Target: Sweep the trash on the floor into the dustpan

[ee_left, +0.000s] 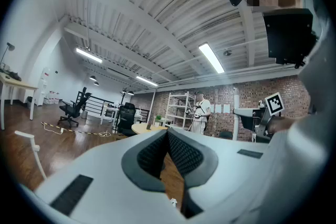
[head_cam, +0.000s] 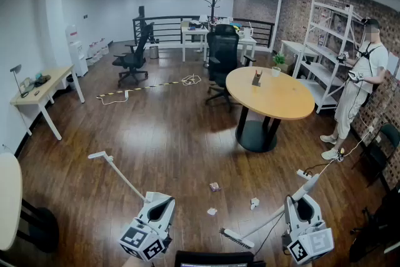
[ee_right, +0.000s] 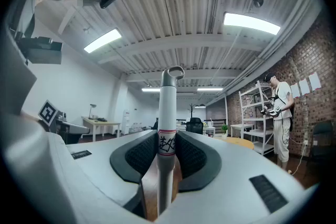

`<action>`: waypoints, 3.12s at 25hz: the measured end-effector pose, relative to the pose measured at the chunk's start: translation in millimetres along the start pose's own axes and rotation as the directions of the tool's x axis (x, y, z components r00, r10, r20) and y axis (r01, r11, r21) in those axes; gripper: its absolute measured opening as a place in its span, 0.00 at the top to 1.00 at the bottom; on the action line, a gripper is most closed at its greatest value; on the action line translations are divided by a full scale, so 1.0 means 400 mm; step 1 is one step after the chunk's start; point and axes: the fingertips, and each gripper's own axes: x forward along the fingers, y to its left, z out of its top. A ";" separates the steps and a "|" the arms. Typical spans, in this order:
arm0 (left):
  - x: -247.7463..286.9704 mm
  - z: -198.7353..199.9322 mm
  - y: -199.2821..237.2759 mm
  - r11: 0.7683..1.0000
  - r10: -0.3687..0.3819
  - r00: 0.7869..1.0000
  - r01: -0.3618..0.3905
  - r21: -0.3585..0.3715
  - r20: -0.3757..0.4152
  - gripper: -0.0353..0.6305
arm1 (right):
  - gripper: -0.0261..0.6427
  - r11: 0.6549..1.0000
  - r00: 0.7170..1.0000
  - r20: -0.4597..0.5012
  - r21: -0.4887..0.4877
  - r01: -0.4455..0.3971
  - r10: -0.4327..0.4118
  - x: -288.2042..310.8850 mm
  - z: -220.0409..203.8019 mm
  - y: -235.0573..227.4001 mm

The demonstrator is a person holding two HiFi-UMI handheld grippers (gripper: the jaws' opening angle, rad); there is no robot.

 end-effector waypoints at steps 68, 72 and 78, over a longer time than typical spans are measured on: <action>1.075 0.094 0.780 0.988 -0.149 0.986 0.152 0.040 -0.070 0.93 | 0.77 0.987 0.983 0.085 0.029 0.160 -0.162 1.202 -0.192 -0.391; 1.067 0.083 0.867 0.990 -0.138 0.989 0.140 0.028 -0.062 0.93 | 0.77 0.985 0.983 0.071 0.038 0.170 -0.172 1.246 -0.227 -0.344; 1.136 0.008 0.953 0.994 -0.109 0.992 0.110 0.017 -0.071 0.93 | 0.77 0.988 0.986 0.065 0.023 0.150 -0.152 1.337 -0.309 -0.335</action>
